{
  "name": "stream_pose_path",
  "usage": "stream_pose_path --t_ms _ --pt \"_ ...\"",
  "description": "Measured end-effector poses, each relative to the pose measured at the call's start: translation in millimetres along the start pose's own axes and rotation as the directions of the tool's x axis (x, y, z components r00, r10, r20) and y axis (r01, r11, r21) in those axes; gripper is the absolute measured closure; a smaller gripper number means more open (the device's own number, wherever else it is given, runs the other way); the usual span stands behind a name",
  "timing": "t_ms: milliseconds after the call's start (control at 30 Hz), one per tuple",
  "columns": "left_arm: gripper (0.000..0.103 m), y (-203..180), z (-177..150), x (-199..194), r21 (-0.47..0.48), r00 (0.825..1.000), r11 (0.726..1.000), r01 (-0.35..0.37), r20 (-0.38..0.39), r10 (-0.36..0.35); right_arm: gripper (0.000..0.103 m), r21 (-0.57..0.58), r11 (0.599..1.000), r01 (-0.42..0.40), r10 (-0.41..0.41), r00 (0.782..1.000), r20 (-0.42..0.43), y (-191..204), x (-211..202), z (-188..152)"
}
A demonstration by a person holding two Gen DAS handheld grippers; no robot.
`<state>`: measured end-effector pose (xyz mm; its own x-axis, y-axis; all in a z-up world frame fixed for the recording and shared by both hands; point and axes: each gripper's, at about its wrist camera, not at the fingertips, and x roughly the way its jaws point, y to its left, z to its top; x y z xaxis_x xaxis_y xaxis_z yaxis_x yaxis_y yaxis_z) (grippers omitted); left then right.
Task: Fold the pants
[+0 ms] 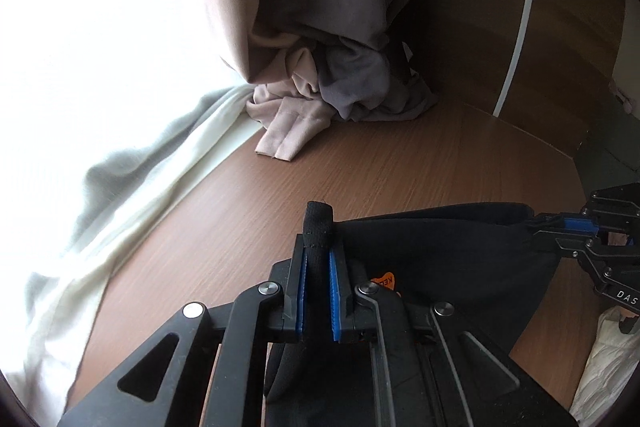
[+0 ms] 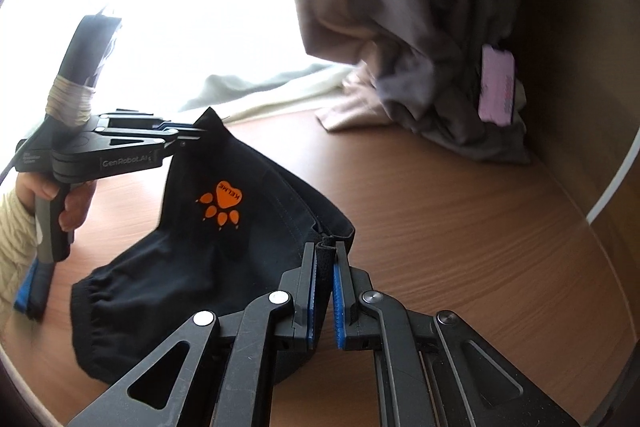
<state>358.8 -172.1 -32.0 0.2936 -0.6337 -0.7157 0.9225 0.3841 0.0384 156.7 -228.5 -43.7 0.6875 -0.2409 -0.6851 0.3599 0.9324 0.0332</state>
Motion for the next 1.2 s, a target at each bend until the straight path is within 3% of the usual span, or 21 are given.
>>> stream_pose_path --t_ms 167,433,833,1200 --pt "0.092 4 -13 -35 0.048 0.997 0.997 -0.055 0.051 0.052 0.095 -0.081 0.996 -0.022 0.027 0.998 0.055 33 -27 0" --pt "0.092 17 -50 -71 0.047 0.995 0.996 -0.082 0.065 0.079 0.095 -0.209 0.977 -0.051 0.075 0.991 0.109 88 -51 -5" --pt "0.092 38 -122 -97 0.000 0.992 0.993 -0.121 0.033 0.121 0.095 -0.306 0.937 -0.167 0.170 0.985 -0.016 156 -46 -32" --pt "0.089 43 -185 -114 -0.076 0.985 0.983 -0.169 -0.039 0.166 0.095 -0.395 0.865 -0.311 0.251 0.948 -0.197 188 -24 -72"
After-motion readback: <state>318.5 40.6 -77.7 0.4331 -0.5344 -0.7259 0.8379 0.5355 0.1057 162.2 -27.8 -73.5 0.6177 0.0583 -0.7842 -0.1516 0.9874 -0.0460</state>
